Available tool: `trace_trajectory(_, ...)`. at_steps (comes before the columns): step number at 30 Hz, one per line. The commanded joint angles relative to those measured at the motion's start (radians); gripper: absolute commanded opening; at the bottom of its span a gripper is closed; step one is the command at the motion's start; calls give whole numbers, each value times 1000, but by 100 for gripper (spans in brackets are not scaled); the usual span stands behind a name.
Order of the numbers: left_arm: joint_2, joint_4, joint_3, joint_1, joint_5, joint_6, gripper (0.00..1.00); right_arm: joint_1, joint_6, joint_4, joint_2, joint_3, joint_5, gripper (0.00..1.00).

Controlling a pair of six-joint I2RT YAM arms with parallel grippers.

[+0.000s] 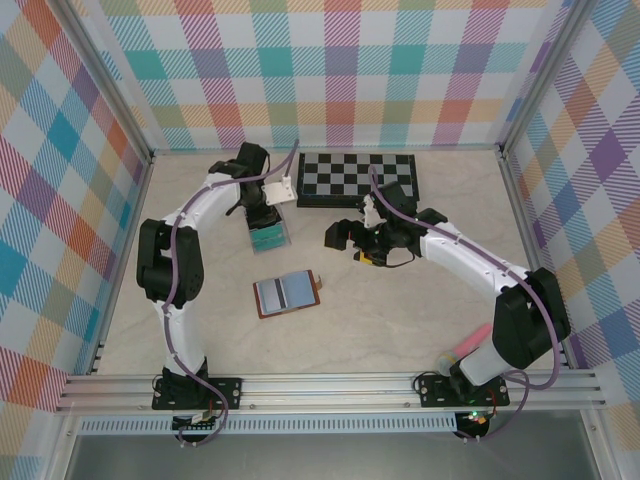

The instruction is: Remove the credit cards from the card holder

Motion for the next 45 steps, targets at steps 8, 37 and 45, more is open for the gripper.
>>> trace_trajectory(8,-132,123,4,-4,44,-307,37,-5,-15,-29,12,-7,-10,100)
trace_trajectory(37,-981,50,-746,16,-93,-1591,85,439,29,-75,299,207,238,80)
trace_trajectory(45,-980,131,-923,21,32,-1693,88,394,34,27,403,246,93,66)
